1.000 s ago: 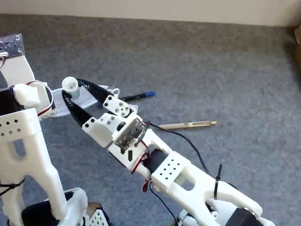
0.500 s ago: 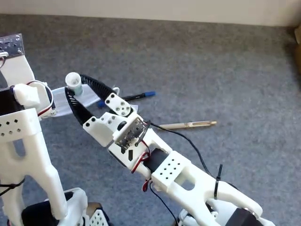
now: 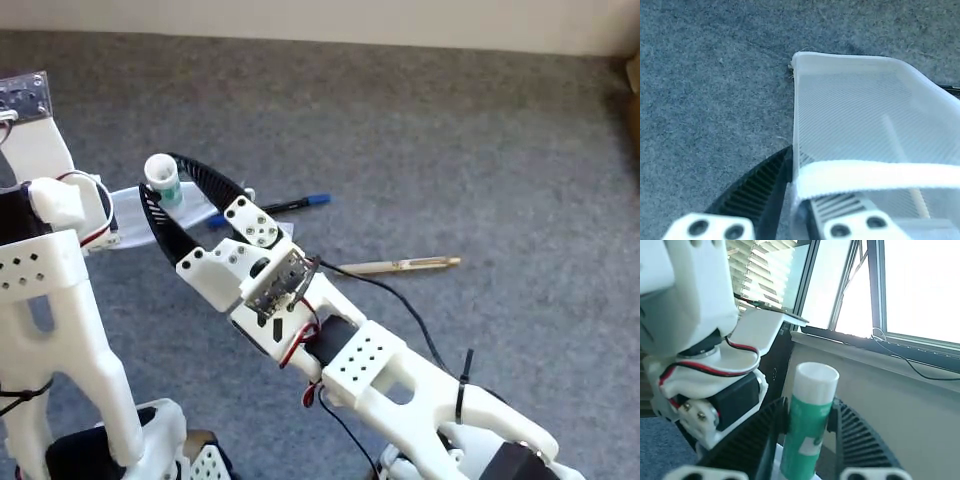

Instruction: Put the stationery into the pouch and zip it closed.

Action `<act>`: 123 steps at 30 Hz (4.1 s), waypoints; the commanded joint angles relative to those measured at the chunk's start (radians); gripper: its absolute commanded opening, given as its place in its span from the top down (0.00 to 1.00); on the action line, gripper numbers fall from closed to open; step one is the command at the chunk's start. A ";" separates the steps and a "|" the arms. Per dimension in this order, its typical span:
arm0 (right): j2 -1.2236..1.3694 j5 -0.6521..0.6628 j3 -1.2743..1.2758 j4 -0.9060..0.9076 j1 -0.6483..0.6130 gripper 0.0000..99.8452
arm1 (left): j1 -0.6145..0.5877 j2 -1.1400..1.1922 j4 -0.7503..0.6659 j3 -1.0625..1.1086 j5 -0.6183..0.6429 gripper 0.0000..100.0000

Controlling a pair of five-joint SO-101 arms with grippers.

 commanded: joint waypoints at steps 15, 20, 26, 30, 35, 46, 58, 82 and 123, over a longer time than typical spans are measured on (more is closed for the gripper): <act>-0.008 0.006 0.030 0.030 -0.067 0.88 | -0.007 0.001 -0.015 0.001 0.008 0.99; -0.018 0.008 0.031 0.030 -0.065 0.88 | -0.007 0.001 -0.015 0.001 0.008 0.99; -0.019 0.009 0.027 0.033 -0.045 0.88 | -0.008 0.001 -0.015 0.001 0.008 0.99; -0.021 0.009 0.027 0.035 -0.001 0.88 | -0.008 0.001 -0.015 0.001 0.008 0.99; -0.021 0.006 0.001 0.036 0.071 0.88 | -0.008 0.001 -0.015 0.001 0.008 0.99; -0.054 0.005 -0.064 0.133 0.159 0.88 | -0.008 0.001 -0.015 0.001 0.008 0.99; -0.185 -0.379 -0.317 0.593 0.308 0.88 | -0.008 0.001 -0.015 0.001 0.008 0.99; 0.021 -0.568 -0.645 1.382 0.578 0.88 | -0.008 0.008 -0.029 0.002 0.008 0.99; 0.341 -1.014 -0.731 1.672 0.710 0.88 | -0.008 0.002 -0.064 0.047 0.008 0.99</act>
